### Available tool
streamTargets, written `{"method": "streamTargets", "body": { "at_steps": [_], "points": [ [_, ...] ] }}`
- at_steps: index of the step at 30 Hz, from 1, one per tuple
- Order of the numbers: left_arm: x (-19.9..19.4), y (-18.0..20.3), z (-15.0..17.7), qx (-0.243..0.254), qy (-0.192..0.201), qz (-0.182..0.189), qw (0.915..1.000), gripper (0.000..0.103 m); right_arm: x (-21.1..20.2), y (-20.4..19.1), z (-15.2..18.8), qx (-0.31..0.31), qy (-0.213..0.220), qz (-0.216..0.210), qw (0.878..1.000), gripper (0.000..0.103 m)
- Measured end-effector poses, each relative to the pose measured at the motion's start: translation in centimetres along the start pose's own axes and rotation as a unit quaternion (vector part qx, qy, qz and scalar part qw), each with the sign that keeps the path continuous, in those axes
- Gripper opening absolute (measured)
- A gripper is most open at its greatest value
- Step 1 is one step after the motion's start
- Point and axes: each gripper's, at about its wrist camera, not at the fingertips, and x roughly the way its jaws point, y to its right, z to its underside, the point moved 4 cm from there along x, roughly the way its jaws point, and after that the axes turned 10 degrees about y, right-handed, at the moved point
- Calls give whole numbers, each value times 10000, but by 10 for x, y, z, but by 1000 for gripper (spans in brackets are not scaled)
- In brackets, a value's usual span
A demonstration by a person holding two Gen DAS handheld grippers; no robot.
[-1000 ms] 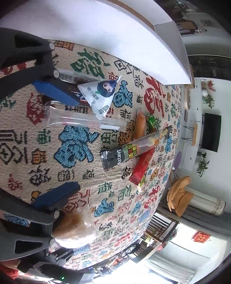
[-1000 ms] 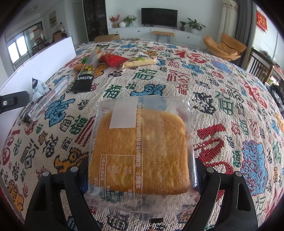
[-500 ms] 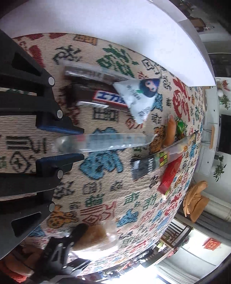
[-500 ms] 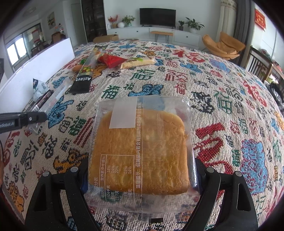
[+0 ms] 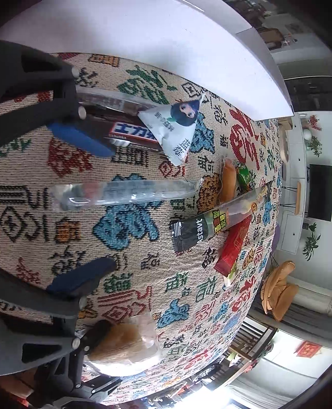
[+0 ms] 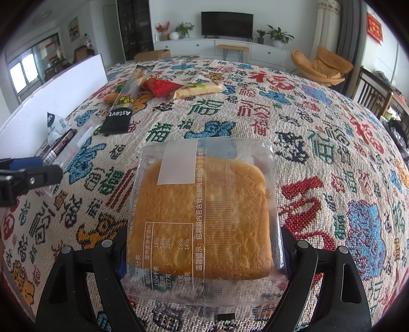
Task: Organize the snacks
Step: 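Grasp the clear plastic tube with the left tool while the right tool holds the cake, then carry the tube and cake into the white box and open both tools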
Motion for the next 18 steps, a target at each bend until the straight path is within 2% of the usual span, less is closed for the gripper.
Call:
{"method": "streamTargets", "body": {
  "at_steps": [1,2,4,5,8,11,15,18],
  "points": [
    [6,2,0,40,-99,-5,9999,45,0,0,0,-1,0,1,10000,88],
    [10,2,2,68,-171,-50,9998,42,0,0,0,0,0,2,10000,88],
    [8,1,6,194,-24,-158,9997,23,0,0,0,-2,0,4,10000,88],
    [4,-1,10,151,13,-164,9997,20,0,-1,0,-4,0,6,10000,88],
    [-15,-14,24,-309,-34,183,9993,18,1,0,0,24,4,-24,10000,88],
    [-41,-22,40,-350,57,179,9992,18,0,3,-1,139,-8,-191,9997,88],
    [-66,-29,53,-485,171,252,9984,18,-6,8,-2,360,-463,-388,9975,86],
    [-69,-28,61,-477,157,237,9985,18,-12,13,-4,627,-754,-482,9940,87]
  ]
}}
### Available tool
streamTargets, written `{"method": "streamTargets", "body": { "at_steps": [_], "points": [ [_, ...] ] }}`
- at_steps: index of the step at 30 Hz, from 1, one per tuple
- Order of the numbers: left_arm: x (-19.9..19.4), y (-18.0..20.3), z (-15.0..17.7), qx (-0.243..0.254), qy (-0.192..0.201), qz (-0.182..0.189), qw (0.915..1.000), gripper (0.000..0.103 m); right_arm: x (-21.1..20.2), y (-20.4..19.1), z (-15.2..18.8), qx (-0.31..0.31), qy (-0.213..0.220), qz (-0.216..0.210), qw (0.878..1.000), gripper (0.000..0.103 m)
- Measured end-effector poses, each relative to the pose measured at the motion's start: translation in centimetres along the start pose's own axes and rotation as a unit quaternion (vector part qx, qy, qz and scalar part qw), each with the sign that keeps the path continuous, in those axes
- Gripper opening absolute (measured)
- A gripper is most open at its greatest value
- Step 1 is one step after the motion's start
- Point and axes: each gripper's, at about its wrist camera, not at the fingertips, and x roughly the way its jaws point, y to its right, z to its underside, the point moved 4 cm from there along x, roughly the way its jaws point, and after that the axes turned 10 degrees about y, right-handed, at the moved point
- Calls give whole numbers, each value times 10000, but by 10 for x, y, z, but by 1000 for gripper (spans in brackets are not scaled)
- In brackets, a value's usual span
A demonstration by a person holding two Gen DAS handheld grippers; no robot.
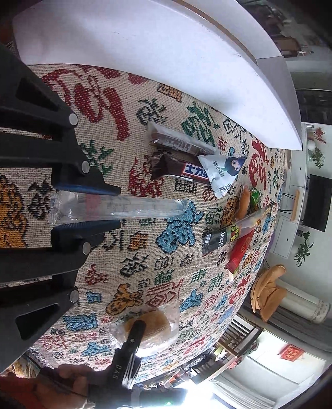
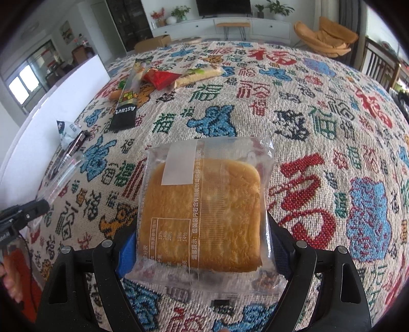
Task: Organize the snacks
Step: 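Carry the tube and cake into the white box and open both tools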
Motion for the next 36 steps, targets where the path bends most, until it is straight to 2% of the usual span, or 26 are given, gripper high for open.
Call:
{"method": "streamTargets", "body": {
  "at_steps": [4,7,8,9,10,11,12,13,15,17,20,22,25,27,30,33,36],
  "points": [
    [8,7,11,284,-160,-127,9994,20,-7,-1,-3,-30,-142,92,9999,87],
    [21,13,11,530,-295,-294,9977,26,-4,-6,-5,-284,-303,255,9988,87],
    [23,16,9,636,-233,-337,9971,30,-1,-8,-5,-359,-373,321,9981,87],
    [26,19,7,705,-259,-385,9964,46,2,-9,-6,-421,-426,387,9975,87],
    [29,20,5,744,-249,-383,9962,50,5,-9,-6,-474,-475,449,9967,87],
    [30,22,4,757,-208,-346,9963,48,6,-9,-7,-502,-508,501,9962,84],
    [30,22,4,754,-181,-340,9964,26,4,-9,-8,-482,-436,497,9966,76],
    [29,21,4,720,-164,-288,9969,19,-2,-9,-10,-426,-321,474,9974,73],
    [20,18,6,502,-86,-32,9987,18,-18,-7,-14,-367,-159,475,9981,72],
    [4,15,8,426,90,42,9990,18,-35,-7,-16,-363,-23,415,9985,72],
    [-27,5,3,-32,364,452,9983,18,-54,-16,-21,-443,77,259,9987,72],
    [-56,-6,-7,-383,632,626,9953,18,-60,-31,-27,-487,149,68,9987,72],
    [-105,-34,-31,-885,1146,788,9863,18,-70,-71,-47,-589,353,-413,9968,72],
    [-136,-61,-48,-1030,1464,623,9819,18,-76,-113,-66,-734,529,-819,9925,72],
    [-171,-111,-66,-1179,1771,23,9771,18,-83,-189,-96,-1021,707,-1487,9811,72],
    [-188,-171,-74,-1432,1868,-691,9694,18,-82,-272,-118,-1297,748,-2133,9654,72],
    [-190,-221,-77,-1634,1844,-1356,9596,20,-72,-349,-127,-1571,747,-2553,9511,74]
  ]
}}
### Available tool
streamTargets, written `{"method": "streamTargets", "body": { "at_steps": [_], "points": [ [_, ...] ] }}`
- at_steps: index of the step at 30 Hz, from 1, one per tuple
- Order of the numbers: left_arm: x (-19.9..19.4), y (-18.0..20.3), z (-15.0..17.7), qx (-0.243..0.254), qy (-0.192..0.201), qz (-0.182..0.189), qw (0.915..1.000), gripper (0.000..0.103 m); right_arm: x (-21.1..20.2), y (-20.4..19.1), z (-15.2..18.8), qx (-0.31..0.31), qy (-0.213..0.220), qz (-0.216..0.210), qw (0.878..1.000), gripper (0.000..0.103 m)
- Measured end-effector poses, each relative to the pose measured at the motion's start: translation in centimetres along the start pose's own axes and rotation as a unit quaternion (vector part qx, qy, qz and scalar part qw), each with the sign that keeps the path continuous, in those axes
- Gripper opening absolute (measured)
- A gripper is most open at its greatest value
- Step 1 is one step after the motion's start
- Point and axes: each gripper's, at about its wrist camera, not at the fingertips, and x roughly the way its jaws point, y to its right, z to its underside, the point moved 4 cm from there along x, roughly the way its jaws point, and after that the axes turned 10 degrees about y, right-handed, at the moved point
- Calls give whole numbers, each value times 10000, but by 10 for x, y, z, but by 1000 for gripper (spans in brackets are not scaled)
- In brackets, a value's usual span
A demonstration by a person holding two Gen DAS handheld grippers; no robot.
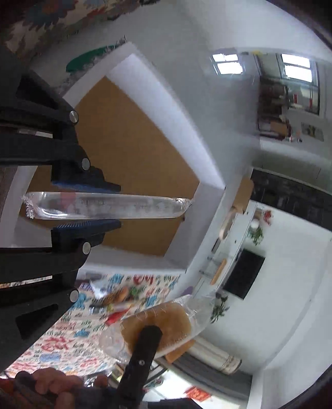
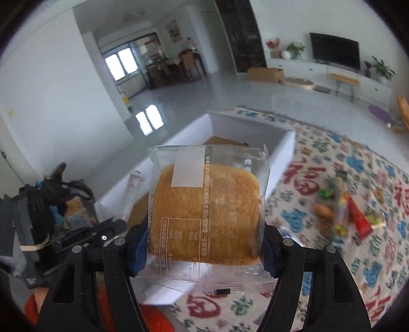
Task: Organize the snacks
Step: 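Carry the tube and cake into the white box and open both tools, then reach the right tool to the wrapped sausage and grasp it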
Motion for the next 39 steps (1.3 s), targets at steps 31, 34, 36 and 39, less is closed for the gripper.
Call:
{"method": "streamTargets", "body": {
  "at_steps": [31,34,36,39],
  "points": [
    [42,230,219,2069,-1483,1344,9577,103,-108,249,237,707,-275,3181,9450,85],
    [52,224,227,2103,-1460,1061,9608,103,-110,253,238,780,-277,3209,9435,86],
    [61,217,230,2050,-1539,866,9627,103,-108,251,237,707,-301,3274,9418,87],
    [66,213,235,2024,-1691,780,9614,103,-108,252,238,820,-288,3250,9417,89]
  ]
}}
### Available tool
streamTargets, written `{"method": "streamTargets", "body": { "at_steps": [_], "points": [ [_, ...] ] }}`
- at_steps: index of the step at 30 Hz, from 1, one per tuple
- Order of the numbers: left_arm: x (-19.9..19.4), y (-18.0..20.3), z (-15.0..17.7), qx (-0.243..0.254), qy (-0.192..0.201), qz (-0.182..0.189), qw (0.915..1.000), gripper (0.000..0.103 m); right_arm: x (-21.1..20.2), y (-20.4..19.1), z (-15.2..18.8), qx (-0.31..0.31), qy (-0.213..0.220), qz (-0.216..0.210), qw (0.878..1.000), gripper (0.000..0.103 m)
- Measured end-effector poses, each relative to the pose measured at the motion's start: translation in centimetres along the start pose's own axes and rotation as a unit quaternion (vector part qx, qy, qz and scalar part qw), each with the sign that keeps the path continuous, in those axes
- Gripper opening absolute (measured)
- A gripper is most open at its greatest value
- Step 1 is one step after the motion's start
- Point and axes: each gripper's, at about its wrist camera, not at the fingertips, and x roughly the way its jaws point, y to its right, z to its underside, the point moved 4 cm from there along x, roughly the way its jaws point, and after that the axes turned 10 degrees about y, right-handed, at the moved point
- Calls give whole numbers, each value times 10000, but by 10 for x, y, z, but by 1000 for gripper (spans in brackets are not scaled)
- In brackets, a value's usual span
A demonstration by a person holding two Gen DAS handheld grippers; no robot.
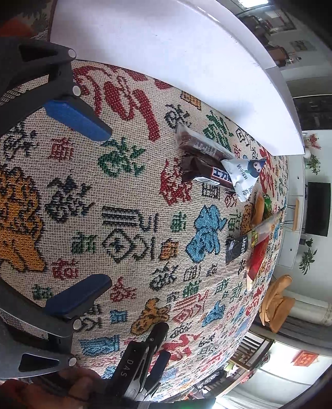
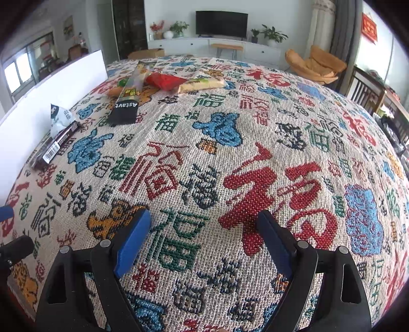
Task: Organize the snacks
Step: 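Reach the right tool to the wrapped sausage and grasp it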
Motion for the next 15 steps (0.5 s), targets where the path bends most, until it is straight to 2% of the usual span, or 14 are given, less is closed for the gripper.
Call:
{"method": "streamTargets", "body": {
  "at_steps": [3,10,15],
  "points": [
    [7,0,5,-2,-184,24,9998,103,2,1,1,-12,5,14,10000,89],
    [10,8,9,319,-247,-240,9989,103,1,1,1,-8,4,11,10000,89],
    [10,7,9,316,-254,-235,9989,103,1,1,1,-6,4,10,10000,89]
  ]
}}
